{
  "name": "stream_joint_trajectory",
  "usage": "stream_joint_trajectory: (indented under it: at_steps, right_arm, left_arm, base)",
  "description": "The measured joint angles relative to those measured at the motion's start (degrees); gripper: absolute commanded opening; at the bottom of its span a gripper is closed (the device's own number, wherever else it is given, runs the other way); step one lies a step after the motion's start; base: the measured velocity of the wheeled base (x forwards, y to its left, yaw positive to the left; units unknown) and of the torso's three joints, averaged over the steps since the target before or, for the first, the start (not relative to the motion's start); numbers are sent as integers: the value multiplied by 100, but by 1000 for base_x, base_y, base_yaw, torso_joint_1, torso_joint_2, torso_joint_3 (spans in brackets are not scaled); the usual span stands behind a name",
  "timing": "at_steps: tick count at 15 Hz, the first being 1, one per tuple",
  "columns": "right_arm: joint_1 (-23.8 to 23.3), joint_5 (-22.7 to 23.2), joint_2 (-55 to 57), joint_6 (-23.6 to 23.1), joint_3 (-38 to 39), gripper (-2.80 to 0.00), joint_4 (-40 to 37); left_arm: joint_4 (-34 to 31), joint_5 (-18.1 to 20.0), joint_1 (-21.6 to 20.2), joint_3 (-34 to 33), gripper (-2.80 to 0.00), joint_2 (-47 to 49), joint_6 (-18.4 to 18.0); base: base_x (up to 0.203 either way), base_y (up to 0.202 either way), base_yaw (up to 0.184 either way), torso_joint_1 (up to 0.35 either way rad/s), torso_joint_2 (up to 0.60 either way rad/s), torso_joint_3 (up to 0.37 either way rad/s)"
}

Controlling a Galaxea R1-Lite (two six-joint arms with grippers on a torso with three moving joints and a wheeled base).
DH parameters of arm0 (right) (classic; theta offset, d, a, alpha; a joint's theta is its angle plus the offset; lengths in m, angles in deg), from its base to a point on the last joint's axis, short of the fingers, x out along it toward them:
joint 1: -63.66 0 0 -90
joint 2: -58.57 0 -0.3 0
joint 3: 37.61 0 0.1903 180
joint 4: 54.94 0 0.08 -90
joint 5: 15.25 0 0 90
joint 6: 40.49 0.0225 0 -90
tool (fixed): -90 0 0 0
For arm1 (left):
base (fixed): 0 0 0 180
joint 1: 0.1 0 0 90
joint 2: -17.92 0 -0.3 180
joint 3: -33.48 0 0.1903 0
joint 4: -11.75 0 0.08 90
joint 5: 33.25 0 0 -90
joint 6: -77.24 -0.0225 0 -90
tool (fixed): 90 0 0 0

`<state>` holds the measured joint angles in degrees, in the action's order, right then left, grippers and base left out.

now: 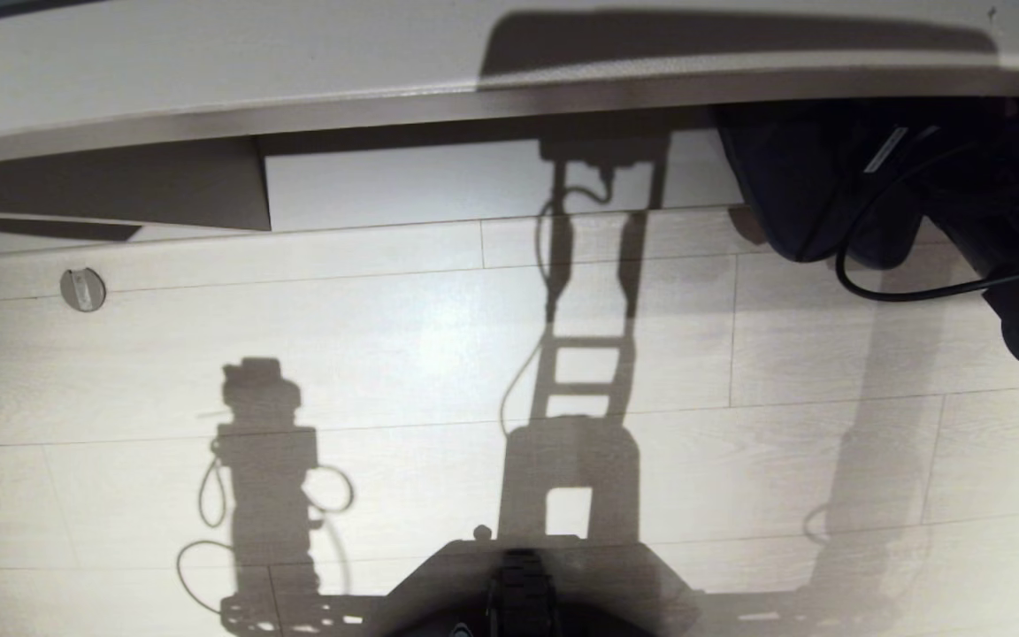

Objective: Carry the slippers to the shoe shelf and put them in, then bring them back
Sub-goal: Place the slippers into the shoe cabinet

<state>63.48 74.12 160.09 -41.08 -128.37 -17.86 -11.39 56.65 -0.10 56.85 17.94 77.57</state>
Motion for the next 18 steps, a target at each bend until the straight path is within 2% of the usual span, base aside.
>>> stream_joint_trajectory:
  at_steps: [10,18]
  right_arm:
    - [56,51,-157,-33,259,0,-225]
    - [115,57,-415,-42,284,0,-1079]
  left_arm:
    - [2,2,0,0,-280,0,-2]
    - [0,2,0,0,-280,0,-4]
  base:
    - [0,0,0,0,0,0]
    - [0,0,0,0,0,0]
